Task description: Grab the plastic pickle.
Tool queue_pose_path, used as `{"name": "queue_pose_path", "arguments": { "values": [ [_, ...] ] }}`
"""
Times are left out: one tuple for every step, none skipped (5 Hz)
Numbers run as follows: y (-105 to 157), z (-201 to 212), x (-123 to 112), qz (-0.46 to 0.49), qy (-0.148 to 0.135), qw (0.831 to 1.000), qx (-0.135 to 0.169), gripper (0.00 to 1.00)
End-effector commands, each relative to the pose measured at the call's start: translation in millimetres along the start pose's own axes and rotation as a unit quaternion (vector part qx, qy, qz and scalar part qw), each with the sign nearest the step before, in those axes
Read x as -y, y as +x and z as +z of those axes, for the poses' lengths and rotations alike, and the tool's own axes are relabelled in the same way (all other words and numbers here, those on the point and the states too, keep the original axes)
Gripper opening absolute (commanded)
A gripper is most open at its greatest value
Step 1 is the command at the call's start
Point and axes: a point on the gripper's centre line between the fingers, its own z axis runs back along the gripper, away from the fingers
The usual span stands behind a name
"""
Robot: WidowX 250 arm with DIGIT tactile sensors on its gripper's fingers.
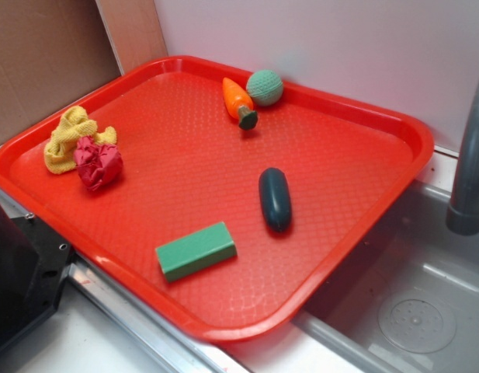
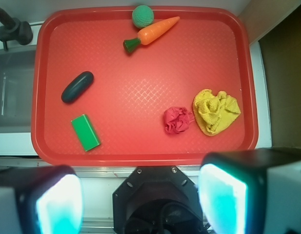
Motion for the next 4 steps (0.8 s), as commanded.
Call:
{"name": "queue_pose_path", "arguments": {
  "values": [
    [0.0, 0.0, 0.0, 0.000, 0.000, 1.000, 0.000, 1.00],
    [7.1, -8.9, 3.7, 0.057, -0.011, 0.998, -0.015, 1.00],
    [15.4, -21.5, 9.9, 0.138, -0.025, 0.990, -0.007, 1.00],
    [29.3, -40.4, 22.4, 0.198, -0.013, 0.980, 0.001, 1.00]
  ]
}}
